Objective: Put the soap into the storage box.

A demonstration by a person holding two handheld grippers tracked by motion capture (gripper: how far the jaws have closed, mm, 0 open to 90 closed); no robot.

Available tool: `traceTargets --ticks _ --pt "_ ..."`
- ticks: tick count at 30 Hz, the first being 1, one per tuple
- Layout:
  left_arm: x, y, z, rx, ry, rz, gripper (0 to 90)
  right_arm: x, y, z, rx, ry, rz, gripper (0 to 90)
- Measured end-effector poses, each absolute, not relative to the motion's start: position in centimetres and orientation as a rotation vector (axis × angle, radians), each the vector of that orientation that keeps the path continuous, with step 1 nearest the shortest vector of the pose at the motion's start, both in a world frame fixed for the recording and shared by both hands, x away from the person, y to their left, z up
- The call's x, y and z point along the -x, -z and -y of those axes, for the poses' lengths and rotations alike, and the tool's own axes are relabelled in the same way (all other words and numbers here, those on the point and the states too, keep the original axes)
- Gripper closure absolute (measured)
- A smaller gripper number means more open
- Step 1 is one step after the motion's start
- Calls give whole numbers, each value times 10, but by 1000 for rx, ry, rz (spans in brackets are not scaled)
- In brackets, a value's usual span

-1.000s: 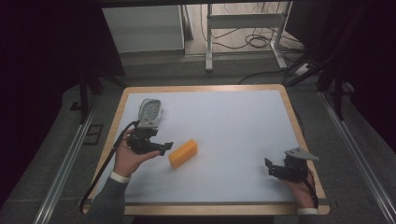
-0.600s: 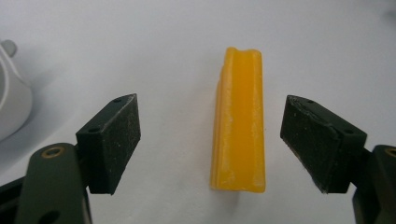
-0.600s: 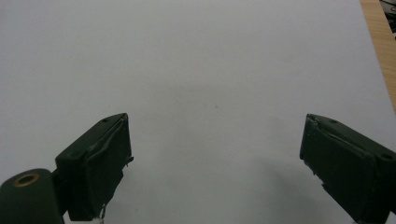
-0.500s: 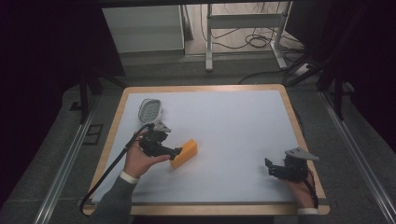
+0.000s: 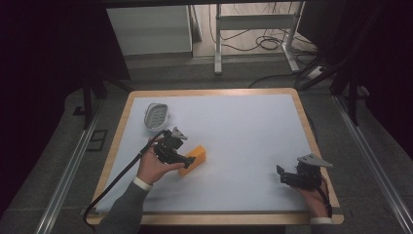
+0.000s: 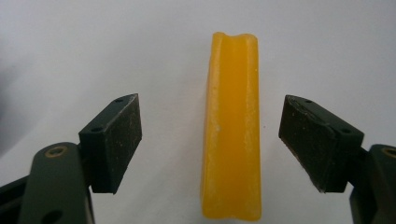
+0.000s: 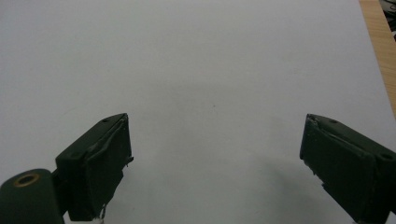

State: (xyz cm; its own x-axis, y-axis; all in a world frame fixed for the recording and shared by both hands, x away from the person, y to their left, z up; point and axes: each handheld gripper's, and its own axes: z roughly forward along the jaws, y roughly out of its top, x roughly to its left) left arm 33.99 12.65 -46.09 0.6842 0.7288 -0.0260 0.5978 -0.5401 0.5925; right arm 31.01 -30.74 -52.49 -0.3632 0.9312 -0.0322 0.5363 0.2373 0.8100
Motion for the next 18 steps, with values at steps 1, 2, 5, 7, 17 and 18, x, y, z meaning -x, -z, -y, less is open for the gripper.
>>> traceTargets --ticks 1,2,5,7,17,18 --pt "-341 463 -125 -2322 -295 -1027 221 -310 525 307 -1338 -992 -1994 90" --pt "-343 465 -124 -2330 -293 -1029 221 -310 525 307 -1338 -992 -1994 90" --pt "-346 470 -121 -2339 -278 -1038 221 -310 525 308 -1342 -992 -1996 90" --pt "-347 474 -119 -2344 -269 -1041 221 -310 525 308 -1343 -990 -1996 90" --pt "-353 487 -111 -2377 -238 -1054 227 -311 525 308 -1346 -989 -1996 91" --pt "-354 489 -110 -2383 -238 -1056 229 -311 525 308 -1346 -989 -1996 91"
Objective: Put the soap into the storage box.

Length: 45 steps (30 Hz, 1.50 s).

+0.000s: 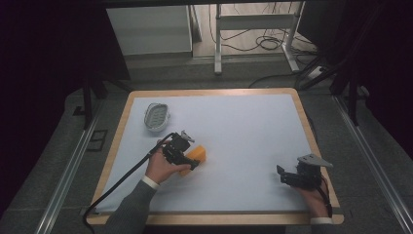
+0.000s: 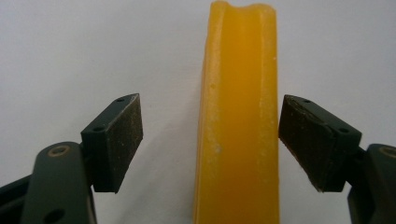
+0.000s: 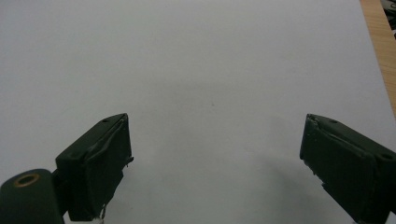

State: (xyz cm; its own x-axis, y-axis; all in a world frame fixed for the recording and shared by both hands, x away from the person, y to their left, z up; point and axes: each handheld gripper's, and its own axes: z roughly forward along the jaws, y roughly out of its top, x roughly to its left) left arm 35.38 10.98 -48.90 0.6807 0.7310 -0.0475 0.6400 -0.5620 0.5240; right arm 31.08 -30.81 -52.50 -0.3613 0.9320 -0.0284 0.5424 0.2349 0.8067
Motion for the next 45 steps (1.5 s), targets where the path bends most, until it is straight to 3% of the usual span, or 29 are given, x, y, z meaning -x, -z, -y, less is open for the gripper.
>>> traceTargets --ticks 6,14,45 --pt "-356 495 -106 -2394 -230 -1064 314 -311 525 308 -1345 -986 -1995 90" --pt "-355 497 -104 -2404 -160 -1034 590 -311 525 309 -1345 -982 -1992 90" --pt "-351 471 -122 -2326 -192 -1022 610 -310 525 309 -1346 -979 -1986 90"
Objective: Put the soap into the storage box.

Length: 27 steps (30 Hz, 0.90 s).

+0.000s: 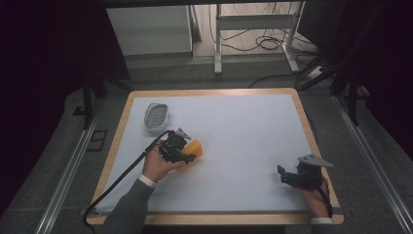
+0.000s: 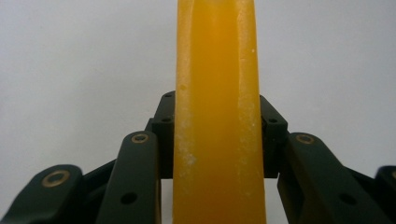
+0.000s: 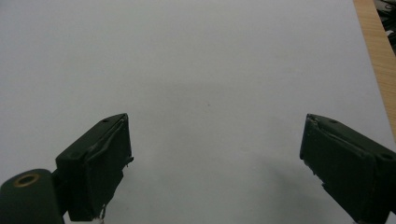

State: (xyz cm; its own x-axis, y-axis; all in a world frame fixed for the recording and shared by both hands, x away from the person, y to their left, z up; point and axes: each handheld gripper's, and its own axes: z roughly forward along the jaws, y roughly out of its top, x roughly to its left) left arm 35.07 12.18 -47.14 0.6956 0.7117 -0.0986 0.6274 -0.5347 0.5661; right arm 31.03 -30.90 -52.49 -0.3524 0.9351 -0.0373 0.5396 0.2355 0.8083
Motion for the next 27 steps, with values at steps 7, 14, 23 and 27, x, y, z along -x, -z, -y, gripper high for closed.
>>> traceTargets --ticks 7,14,23,27 --pt "-351 463 -129 -2304 -195 -1027 610 -310 525 309 -1347 -975 -1981 91" --pt "-351 455 -132 -2293 -215 -1028 610 -310 525 308 -1348 -969 -1980 90" --pt "-350 441 -133 -2262 -231 -994 610 -310 525 307 -1349 -962 -1979 90" --pt "-352 439 -135 -2272 -247 -1006 610 -310 525 308 -1343 -960 -1979 90"
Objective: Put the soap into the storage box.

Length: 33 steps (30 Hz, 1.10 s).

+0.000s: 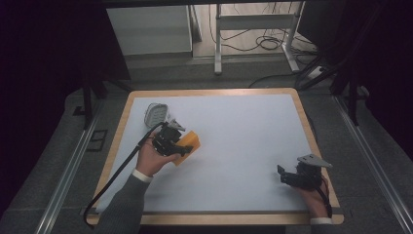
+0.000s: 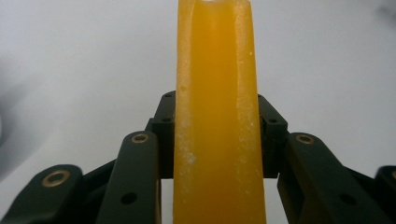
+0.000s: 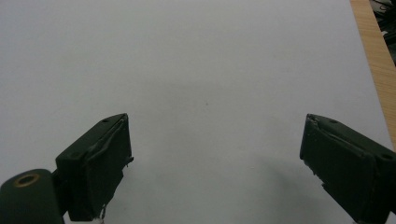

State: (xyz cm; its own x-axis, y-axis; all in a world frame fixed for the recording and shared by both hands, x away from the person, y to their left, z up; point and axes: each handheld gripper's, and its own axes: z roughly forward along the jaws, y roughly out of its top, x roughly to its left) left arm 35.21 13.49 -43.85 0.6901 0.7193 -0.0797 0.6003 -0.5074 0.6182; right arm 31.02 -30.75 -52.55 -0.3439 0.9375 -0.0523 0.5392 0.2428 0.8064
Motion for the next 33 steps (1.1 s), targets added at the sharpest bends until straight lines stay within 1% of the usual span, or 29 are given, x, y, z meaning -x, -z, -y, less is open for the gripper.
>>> traceTargets --ticks 4,12,15,18,22,33 --pt "-352 434 -135 -2268 -272 -1000 610 -310 525 307 -1346 -960 -1981 90" --pt "-356 430 -137 -2259 -275 -999 610 -310 525 308 -1355 -963 -1978 91" --pt "-359 429 -140 -2254 -252 -1002 610 -310 525 308 -1352 -961 -1977 90" --pt "-359 426 -142 -2251 -274 -1003 610 -310 525 308 -1351 -961 -1977 90" --pt "-363 422 -147 -2239 -267 -1006 611 -311 525 308 -1352 -960 -1976 90" --pt "-367 414 -161 -2214 -300 -1040 611 -311 526 307 -1351 -953 -1978 90"
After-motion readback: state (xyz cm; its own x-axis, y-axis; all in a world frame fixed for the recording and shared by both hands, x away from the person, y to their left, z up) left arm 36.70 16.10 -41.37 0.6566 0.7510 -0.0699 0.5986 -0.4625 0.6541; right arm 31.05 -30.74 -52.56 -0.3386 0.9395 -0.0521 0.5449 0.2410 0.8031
